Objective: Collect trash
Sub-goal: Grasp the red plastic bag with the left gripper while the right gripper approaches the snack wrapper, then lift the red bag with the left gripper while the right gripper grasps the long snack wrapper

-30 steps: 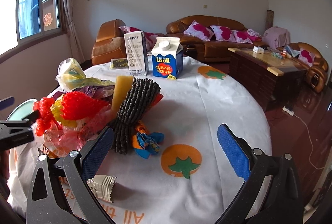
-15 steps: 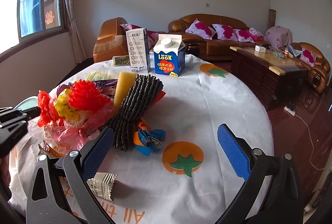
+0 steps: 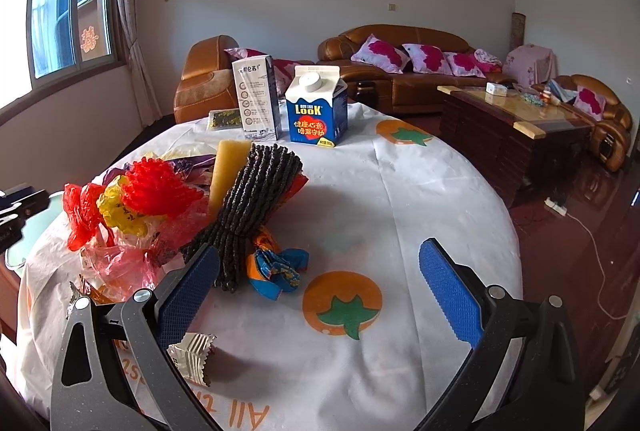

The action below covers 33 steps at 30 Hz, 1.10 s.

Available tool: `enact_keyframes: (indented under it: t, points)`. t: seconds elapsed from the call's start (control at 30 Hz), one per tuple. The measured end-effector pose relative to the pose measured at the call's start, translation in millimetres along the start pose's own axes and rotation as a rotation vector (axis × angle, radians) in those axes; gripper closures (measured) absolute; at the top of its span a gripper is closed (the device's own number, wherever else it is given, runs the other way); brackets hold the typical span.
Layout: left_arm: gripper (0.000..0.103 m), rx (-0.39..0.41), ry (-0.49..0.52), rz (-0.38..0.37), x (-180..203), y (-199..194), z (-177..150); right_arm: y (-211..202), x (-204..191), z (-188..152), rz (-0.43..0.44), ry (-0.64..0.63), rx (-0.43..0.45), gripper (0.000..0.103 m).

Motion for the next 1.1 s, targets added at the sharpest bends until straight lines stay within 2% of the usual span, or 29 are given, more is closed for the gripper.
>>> enact_keyframes:
  t: [0.13, 0.2, 0.27, 0.3, 0.33, 0.43, 0.67, 0.83, 1.0, 1.1]
  points:
    - [0.034, -0.014, 0.025, -0.005, 8.2, 15.8, 2.5, 0.0, -2.0, -0.1, -0.005, -0.014, 0.002, 0.005]
    - [0.035, -0.046, 0.03, -0.025, 12.1, 29.6, 1.6, 1.0, -0.6, 0.3, -0.003, -0.013, 0.001, 0.005]
    - [0.05, -0.084, 0.041, -0.076, 20.5, 43.8, -1.3, 1.7, -0.9, 0.0, 0.001, -0.014, -0.003, 0.005]
    - [0.073, -0.115, 0.056, -0.113, 27.4, 51.5, -5.1, 2.6, -0.7, 0.0, 0.004, -0.013, -0.009, 0.005]
    - [0.09, -0.129, 0.063, -0.141, 32.1, 54.8, -7.5, 3.2, -0.1, -0.1, 0.007, -0.011, -0.014, 0.005]
    - [0.101, -0.144, 0.087, -0.169, 42.7, 58.0, -13.0, 5.4, 1.6, 0.8, 0.01, -0.001, -0.024, 0.005]
    - [0.102, -0.095, 0.054, -0.178, 27.8, 32.5, -7.2, -0.4, 7.1, 8.4, -0.014, 0.003, -0.017, 0.005]
    - [0.102, -0.047, 0.01, -0.137, 0.5, -1.1, -12.2, -12.0, 5.0, 9.0, -0.011, 0.001, -0.013, 0.005]
    - [0.102, -0.077, -0.042, -0.067, -23.2, -16.5, -42.9, -11.4, -14.4, -18.2, 0.016, -0.008, -0.082, 0.006]
    - [0.102, -0.082, -0.065, -0.04, -38.0, -21.4, -54.4, -4.1, -30.3, -31.8, 0.067, -0.016, -0.131, 0.007]
Point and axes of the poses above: each gripper's, at about its wrist camera, not at the fingertips, and y roughly the way its jaws point, x to its right, z to its top, the point moved 8 cm from there along y, roughly the way its jaws point, and after that the axes turned 15 degrees about -x, right-handed, at the moved point
